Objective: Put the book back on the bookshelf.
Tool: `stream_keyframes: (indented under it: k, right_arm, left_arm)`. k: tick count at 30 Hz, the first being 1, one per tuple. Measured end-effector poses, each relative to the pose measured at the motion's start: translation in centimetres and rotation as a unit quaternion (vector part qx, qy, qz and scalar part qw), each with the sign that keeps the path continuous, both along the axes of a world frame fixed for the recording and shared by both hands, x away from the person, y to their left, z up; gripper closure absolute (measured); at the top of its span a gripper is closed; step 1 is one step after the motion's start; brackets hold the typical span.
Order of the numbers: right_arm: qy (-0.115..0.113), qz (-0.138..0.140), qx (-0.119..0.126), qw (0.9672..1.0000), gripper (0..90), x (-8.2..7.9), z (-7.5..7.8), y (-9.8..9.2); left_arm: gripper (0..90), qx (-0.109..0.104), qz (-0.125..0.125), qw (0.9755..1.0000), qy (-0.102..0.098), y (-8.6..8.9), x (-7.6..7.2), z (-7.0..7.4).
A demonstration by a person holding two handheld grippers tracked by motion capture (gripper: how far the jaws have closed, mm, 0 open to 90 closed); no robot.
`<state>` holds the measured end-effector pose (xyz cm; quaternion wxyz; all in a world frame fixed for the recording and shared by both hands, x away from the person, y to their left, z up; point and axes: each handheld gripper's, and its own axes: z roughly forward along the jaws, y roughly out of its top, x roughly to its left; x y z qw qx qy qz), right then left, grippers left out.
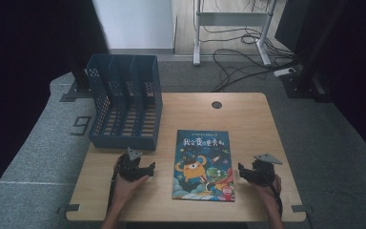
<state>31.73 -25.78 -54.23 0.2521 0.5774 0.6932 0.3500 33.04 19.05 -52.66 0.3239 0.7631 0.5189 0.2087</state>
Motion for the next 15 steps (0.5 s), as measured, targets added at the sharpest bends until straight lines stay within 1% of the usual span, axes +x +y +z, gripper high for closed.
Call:
stream_keyframes:
  k: [3, 4, 5, 6, 7, 8, 9, 10, 11, 12, 13, 14, 15]
  right_arm:
    - [-0.003, 0.006, 0.007, 0.9999, 18.9, 0.0, 0.2, 0.4]
    - [-0.003, 0.017, 0.01, 0.9998, 18.9, 0.1, 0.4, 0.9]
    - [-0.003, 0.017, 0.01, 0.9998, 18.9, 0.1, 0.4, 0.9]
    - [-0.003, 0.021, 0.008, 0.9997, 18.9, 0.3, 0.5, 1.2]
    - [-0.002, 0.027, 0.016, 0.9995, 19.3, 0.6, 0.5, 1.7]
    - [-0.002, 0.027, 0.016, 0.9995, 19.3, 0.6, 0.5, 1.7]
    - [-0.001, 0.028, 0.021, 0.9994, 19.5, 0.8, 0.4, 1.8]
    - [0.015, 0.041, 0.027, 0.9987, 19.0, 1.6, 0.0, 2.8]
    - [0.015, 0.041, 0.027, 0.9987, 19.0, 1.6, 0.0, 2.8]
    - [0.014, 0.044, 0.02, 0.9987, 19.2, 1.8, 0.0, 3.3]
    - [0.012, 0.047, 0.02, 0.9986, 19.3, 2.0, 0.0, 3.7]
    - [0.014, 0.061, 0.019, 0.9979, 19.3, 2.4, 0.1, 4.8]
    - [0.014, 0.061, 0.019, 0.9979, 19.3, 2.4, 0.1, 4.8]
  left_arm:
    - [14.1, -0.007, -0.009, 0.9999, -0.002, -0.7, -0.2, 0.4]
    - [14.2, -0.005, -0.014, 0.9999, -0.001, -1.1, -0.2, 0.4]
    - [14.2, -0.003, -0.018, 0.9998, 0.001, -1.4, -0.2, 0.4]
    - [14.2, -0.004, -0.021, 0.9998, 0.005, -1.8, 0.0, 0.3]
    - [14.4, -0.008, -0.024, 0.9996, 0.014, -2.4, 0.3, 0.4]
    - [14.4, -0.01, -0.025, 0.9994, 0.022, -2.8, 0.7, 0.4]
    - [14.4, -0.009, -0.031, 0.9991, 0.028, -3.5, 1.1, 0.6]
    - [14.8, -0.004, -0.037, 0.999, 0.023, -4.4, 1.3, 0.8]
    - [14.8, -0.002, -0.042, 0.9989, 0.019, -5.1, 1.4, 0.9]
    - [14.9, -0.001, -0.048, 0.9987, 0.019, -5.5, 1.5, 0.9]
    - [14.8, 0.0, -0.056, 0.9982, 0.022, -6.2, 1.5, 0.8]
    - [14.8, 0.001, -0.061, 0.9978, 0.025, -6.7, 1.5, 0.6]
    - [14.8, 0.0, -0.067, 0.9974, 0.027, -7.0, 1.4, 0.4]
